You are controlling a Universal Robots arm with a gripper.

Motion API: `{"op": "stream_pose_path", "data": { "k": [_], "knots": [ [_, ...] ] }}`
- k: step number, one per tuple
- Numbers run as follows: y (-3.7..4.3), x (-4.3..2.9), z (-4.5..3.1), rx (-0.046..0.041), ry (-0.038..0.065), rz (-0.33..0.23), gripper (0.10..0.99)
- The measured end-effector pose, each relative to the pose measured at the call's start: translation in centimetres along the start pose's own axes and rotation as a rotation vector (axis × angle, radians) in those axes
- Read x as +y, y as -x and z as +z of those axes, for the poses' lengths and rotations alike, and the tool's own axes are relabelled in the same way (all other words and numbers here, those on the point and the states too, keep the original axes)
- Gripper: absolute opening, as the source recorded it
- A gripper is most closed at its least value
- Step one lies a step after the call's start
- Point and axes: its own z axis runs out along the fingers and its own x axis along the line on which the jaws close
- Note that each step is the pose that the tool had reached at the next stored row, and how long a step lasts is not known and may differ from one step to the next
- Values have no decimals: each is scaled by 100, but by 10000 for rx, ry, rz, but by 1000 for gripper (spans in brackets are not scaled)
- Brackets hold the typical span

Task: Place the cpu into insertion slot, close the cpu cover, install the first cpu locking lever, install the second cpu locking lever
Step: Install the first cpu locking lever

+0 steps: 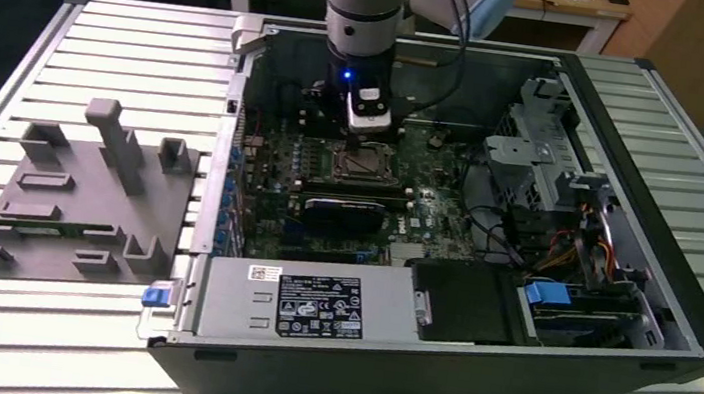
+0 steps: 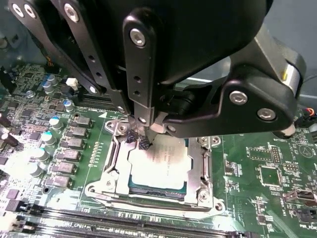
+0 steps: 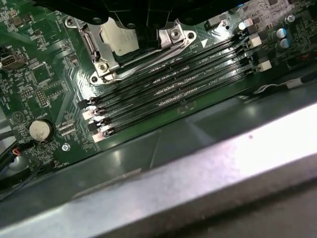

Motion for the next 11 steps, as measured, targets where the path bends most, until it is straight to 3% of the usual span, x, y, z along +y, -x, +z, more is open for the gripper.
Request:
{"op": "stream_pose_path", "data": {
  "k": [4, 8, 11],
  "knots": [
    [23, 12, 3, 2, -8, -1, 106],
    [103, 47, 10, 28, -140, -19, 106],
    [119, 54, 12, 25, -223, -104, 106]
  ]
}}
